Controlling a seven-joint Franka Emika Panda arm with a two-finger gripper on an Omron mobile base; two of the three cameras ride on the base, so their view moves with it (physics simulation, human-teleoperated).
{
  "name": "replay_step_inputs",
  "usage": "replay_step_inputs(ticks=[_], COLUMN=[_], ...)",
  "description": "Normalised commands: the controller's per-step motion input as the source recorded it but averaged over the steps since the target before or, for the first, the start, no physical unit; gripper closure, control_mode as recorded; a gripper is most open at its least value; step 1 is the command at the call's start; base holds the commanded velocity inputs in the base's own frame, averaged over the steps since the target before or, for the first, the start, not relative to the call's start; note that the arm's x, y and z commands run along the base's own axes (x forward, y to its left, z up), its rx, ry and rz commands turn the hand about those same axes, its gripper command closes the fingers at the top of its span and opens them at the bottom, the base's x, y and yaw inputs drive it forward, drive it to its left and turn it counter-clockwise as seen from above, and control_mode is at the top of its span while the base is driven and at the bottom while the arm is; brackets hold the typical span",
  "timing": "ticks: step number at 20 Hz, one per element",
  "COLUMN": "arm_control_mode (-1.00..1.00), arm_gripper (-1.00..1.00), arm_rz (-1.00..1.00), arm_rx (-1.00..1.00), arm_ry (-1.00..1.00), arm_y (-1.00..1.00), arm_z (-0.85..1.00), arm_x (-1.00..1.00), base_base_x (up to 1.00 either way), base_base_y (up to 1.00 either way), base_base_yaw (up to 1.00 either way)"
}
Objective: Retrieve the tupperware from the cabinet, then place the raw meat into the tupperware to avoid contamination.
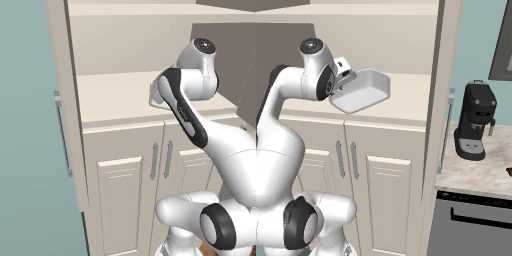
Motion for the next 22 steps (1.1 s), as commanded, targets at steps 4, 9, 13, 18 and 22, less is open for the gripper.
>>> replay_step_inputs(ticks=[4,9,13,18,22], arm_control_mode=[-1.0,-1.0,-1.0,-1.0,-1.0], arm_gripper=[1.0,1.0,1.0,1.0,1.0], arm_rz=[0.03,0.02,0.03,0.03,0.03], arm_rx=[0.0,0.0,0.0,0.0,0.0], arm_ry=[0.0,0.0,0.0,0.0,0.0], arm_y=[-0.14,-0.08,-0.1,-0.1,-0.05], arm_z=[0.0,0.0,0.0,0.0,0.0], arm_x=[-0.64,-0.57,-0.5,-0.44,-0.38], base_base_x=[0.0,0.0,0.0,0.0,0.0], base_base_y=[0.0,0.0,0.0,0.0,0.0], base_base_yaw=[0.0,0.0,0.0,0.0,0.0])
